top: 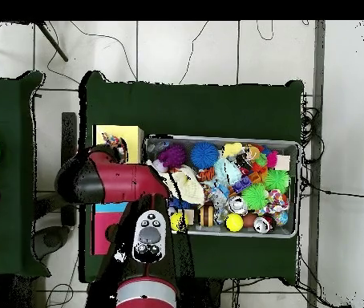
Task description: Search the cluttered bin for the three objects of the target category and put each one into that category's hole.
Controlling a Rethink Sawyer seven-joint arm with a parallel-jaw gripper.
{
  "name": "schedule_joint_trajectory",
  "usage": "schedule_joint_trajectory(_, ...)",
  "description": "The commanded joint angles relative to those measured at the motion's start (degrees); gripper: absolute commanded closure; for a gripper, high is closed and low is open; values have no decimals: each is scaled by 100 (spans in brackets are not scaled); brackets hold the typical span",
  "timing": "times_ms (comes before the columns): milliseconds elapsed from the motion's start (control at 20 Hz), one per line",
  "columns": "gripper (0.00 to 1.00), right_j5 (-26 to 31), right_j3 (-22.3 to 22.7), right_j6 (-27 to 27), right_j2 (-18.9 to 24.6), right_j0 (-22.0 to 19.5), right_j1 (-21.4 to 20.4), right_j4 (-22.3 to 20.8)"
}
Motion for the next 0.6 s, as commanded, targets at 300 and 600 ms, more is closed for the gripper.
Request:
schedule_joint_trajectory(300,100,-400,253,897,-177,104,563,-315)
schedule_joint_trajectory(600,100,-259,235,954,-450,273,569,-235)
